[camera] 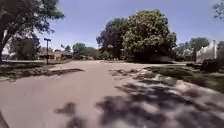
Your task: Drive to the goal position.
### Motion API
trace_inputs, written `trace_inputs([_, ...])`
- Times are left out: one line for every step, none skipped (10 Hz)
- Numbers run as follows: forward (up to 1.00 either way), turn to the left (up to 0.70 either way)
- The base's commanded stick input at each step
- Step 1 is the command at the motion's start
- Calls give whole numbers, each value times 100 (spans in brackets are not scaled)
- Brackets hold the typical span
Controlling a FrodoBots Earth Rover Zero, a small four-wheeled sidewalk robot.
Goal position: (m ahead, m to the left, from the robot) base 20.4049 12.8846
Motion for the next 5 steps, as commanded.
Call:
trace_inputs([70,0])
trace_inputs([70,0])
trace_inputs([70,0])
trace_inputs([70,0])
trace_inputs([70,0])
